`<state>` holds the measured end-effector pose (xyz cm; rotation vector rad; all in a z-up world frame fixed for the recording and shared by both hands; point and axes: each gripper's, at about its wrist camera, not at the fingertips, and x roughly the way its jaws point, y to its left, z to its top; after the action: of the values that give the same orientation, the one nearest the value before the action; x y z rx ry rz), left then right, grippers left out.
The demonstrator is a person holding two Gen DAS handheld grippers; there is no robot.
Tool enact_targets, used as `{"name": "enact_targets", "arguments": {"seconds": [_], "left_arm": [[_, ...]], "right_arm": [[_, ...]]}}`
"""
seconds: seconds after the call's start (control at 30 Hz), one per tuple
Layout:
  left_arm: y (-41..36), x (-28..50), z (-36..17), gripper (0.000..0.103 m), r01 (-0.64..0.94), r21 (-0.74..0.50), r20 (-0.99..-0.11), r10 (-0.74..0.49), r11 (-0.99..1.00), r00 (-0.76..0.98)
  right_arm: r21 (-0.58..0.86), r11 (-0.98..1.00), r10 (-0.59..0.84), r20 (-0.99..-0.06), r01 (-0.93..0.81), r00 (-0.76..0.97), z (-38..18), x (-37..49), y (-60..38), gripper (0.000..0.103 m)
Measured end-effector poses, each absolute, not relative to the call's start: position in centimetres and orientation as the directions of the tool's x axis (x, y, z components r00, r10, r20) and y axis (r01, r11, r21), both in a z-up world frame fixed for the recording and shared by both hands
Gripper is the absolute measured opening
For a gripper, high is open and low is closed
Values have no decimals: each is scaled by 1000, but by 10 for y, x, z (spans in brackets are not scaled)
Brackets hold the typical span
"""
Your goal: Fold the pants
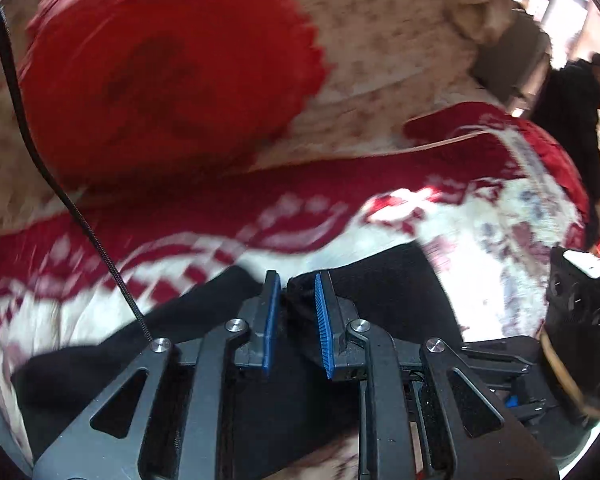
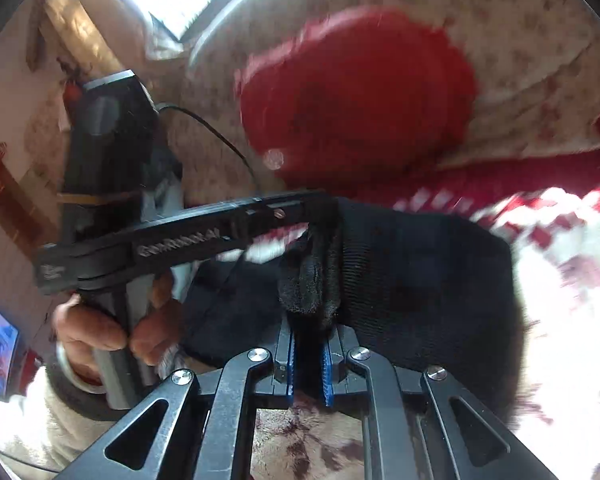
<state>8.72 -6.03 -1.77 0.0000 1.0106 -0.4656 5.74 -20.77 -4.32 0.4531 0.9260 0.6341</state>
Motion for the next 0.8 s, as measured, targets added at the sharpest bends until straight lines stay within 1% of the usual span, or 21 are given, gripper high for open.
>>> {"name": "enact_targets", "arguments": {"seconds": [0.03, 0.07, 0.1, 0.13, 0.17, 0.2, 0.23, 0.27, 0.3, 0.37, 0.4, 0.43, 0.5, 0.57, 0.67, 0.8], "left_arm": [[-49, 85, -30, 16, 339, -218, -830, -357, 915, 428], [-44, 83, -37, 16, 322, -214, -839, -343, 922, 423], [-39, 80, -44, 20, 308, -208, -848, -328, 928, 417], [-34, 76, -50, 23, 295, -208, -854, -320, 933, 411], [-32, 72, -53, 28, 288, -218, -852, -326, 933, 409], [-30, 69, -54, 31, 280, -237, -847, -339, 930, 409], [-28, 65, -54, 33, 272, -259, -840, -355, 927, 410], [-27, 60, -53, 36, 264, -281, -833, -371, 923, 412], [-25, 58, -53, 42, 255, -296, -827, -381, 920, 414], [-29, 53, -53, 49, 240, -326, -818, -400, 914, 413], [-33, 51, -52, 49, 240, -331, -817, -404, 913, 410], [-39, 49, -51, 49, 243, -328, -818, -403, 913, 411], [-49, 45, -51, 49, 246, -309, -821, -388, 919, 419], [-60, 43, -54, 49, 255, -300, -825, -384, 919, 416], [-70, 45, -64, 50, 246, -264, -838, -348, 933, 420], [-72, 45, -68, 50, 236, -227, -827, -315, 945, 466]], "right_arm": [[610, 733, 677, -618, -299, 400, -58, 63, -194, 14], [610, 738, 674, -651, -288, 349, -71, 68, -182, 14], [608, 748, 664, -689, -268, 291, -83, 71, -171, 14], [617, 737, 676, -674, -276, 298, -79, 69, -171, 20], [635, 712, 702, -651, -300, 290, -69, 65, -174, 24], [648, 691, 723, -631, -321, 281, -59, 62, -178, 31], [646, 685, 728, -621, -336, 290, -50, 58, -183, 34], [628, 696, 718, -620, -349, 316, -40, 55, -192, 34], [602, 716, 698, -627, -354, 346, -32, 50, -200, 34], [528, 786, 618, -657, -322, 432, -23, 51, -223, 34], [497, 816, 577, -667, -295, 471, -22, 54, -235, 34], [479, 836, 546, -677, -268, 493, -24, 55, -245, 31], [461, 855, 515, -697, -238, 499, -30, 58, -255, 25], [420, 879, 476, -734, -227, 484, -44, 68, -252, 23], [389, 895, 447, -760, -220, 473, -61, 81, -255, 22], [338, 916, 402, -791, -218, 462, -68, 91, -246, 21]]}}
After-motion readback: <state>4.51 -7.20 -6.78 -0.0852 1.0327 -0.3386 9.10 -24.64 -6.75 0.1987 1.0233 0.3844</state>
